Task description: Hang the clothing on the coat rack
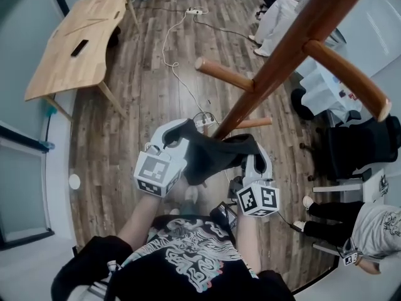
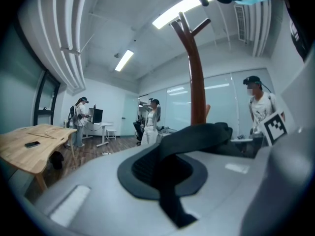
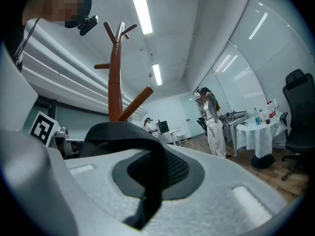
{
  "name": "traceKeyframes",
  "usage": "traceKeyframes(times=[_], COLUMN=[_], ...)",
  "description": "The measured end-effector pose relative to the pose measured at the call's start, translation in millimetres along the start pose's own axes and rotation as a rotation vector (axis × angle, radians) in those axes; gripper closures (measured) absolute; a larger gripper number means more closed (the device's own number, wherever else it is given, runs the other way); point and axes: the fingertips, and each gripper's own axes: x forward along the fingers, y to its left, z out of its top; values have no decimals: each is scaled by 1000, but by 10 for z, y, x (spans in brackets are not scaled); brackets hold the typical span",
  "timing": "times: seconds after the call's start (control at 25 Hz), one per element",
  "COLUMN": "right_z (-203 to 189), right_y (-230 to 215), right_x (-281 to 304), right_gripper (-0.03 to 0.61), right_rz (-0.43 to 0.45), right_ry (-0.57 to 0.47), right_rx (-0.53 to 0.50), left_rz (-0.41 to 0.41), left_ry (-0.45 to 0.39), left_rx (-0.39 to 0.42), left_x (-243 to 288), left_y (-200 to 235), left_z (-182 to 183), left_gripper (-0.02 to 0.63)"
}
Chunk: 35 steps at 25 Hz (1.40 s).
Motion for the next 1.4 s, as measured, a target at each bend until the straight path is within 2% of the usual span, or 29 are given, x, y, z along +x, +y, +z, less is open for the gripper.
traceKeyframes(times=[0.36, 1.0, 1.4], right_z=[-245, -633, -783], right_y=[7, 42, 67], right_x=[139, 147, 89], right_gripper=[567, 568, 567], right_rz=[5, 37, 50], right_ry=[60, 153, 179], right_rx=[8, 15, 31], left_rz=[-35, -64, -74], left_ry=[48, 194, 227], left_rx=[-16, -26, -17], left_x=[102, 156, 122], left_y=[-12, -98, -162], left_z=[-208, -755, -910], left_gripper=[620, 620, 620])
